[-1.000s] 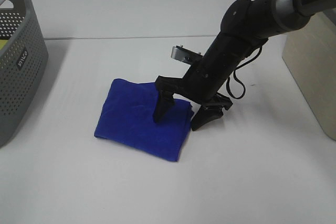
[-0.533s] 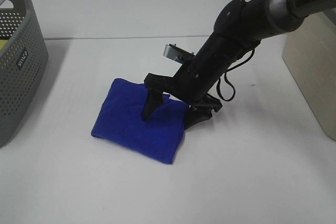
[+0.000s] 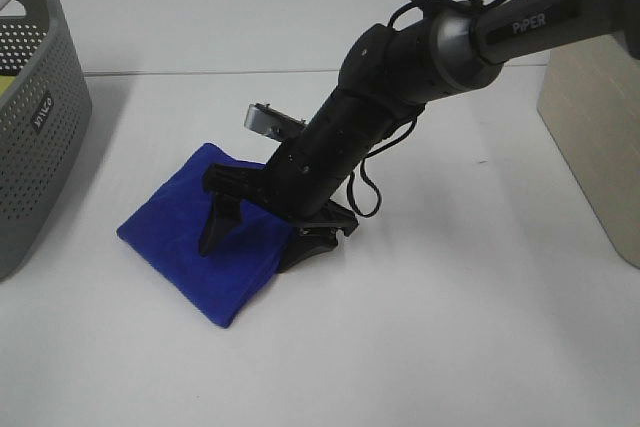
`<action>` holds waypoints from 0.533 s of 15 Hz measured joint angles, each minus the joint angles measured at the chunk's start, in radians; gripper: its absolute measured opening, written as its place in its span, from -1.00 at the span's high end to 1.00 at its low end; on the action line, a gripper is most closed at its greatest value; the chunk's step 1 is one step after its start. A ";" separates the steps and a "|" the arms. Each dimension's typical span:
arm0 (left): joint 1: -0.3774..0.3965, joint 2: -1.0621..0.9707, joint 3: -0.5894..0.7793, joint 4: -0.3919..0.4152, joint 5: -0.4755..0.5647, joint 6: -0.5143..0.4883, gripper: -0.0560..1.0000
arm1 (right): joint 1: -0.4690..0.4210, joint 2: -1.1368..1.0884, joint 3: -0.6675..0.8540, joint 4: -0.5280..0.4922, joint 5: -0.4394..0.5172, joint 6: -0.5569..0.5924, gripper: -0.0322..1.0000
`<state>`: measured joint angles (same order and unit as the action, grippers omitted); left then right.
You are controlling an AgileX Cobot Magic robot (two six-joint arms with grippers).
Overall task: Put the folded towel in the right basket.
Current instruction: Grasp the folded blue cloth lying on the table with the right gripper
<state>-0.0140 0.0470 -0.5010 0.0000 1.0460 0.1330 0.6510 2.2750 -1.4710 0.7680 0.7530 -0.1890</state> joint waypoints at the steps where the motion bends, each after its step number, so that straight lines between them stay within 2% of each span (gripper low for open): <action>1: 0.000 0.000 0.000 0.000 0.000 0.000 -0.97 | 0.014 0.009 -0.021 -0.002 0.000 0.000 -0.71; 3: 0.000 0.000 0.000 0.000 0.000 0.000 -0.97 | 0.024 0.024 -0.048 -0.017 -0.005 0.018 -0.52; 4: 0.000 0.000 0.000 0.000 0.000 0.000 -0.97 | 0.024 0.030 -0.051 -0.026 -0.012 0.026 -0.33; 7: 0.000 0.000 0.000 0.000 0.000 0.000 -0.97 | 0.024 0.044 -0.051 -0.071 -0.042 0.025 0.63; 8: 0.000 0.000 0.000 0.000 0.000 0.000 -0.97 | 0.024 0.044 -0.051 -0.080 -0.045 0.024 0.81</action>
<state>-0.0140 0.0470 -0.5010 0.0000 1.0460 0.1330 0.6750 2.3190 -1.5220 0.6880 0.7080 -0.1650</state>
